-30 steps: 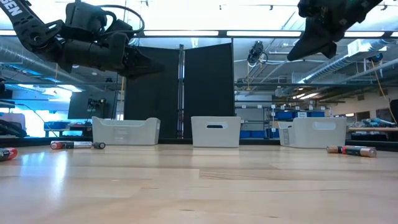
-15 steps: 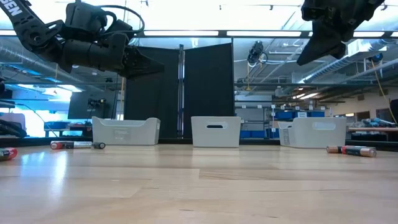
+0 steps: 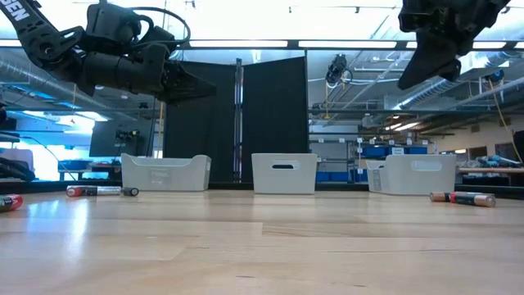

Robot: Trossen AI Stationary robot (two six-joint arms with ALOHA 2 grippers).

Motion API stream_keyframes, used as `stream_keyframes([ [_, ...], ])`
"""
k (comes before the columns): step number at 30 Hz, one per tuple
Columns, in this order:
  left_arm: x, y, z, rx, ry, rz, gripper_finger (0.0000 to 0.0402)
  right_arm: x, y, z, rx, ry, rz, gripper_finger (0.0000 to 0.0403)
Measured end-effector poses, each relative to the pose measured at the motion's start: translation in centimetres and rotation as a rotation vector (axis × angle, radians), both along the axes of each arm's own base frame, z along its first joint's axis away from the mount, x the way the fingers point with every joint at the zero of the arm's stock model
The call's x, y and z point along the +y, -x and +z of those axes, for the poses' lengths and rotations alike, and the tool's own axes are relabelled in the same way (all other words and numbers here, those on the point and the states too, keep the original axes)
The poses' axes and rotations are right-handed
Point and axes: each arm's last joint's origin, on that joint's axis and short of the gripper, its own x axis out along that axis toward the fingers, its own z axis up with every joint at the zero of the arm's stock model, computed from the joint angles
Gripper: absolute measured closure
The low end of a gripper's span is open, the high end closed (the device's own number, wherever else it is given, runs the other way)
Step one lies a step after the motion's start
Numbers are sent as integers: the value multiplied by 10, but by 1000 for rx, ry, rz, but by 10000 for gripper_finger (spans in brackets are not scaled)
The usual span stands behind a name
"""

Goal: Sort batteries
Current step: Put the black silver battery into the right bin

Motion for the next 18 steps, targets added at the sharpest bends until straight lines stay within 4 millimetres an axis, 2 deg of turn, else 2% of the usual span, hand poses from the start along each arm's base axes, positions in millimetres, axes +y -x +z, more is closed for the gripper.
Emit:
stream_keyframes([
  [11, 0, 0, 0, 4, 2, 0, 314, 4, -6, -9, 66, -82, 22, 387],
  [18, 0, 0, -1, 10, 3, 0, 314, 11, -8, -22, 176, -170, -19, 386],
])
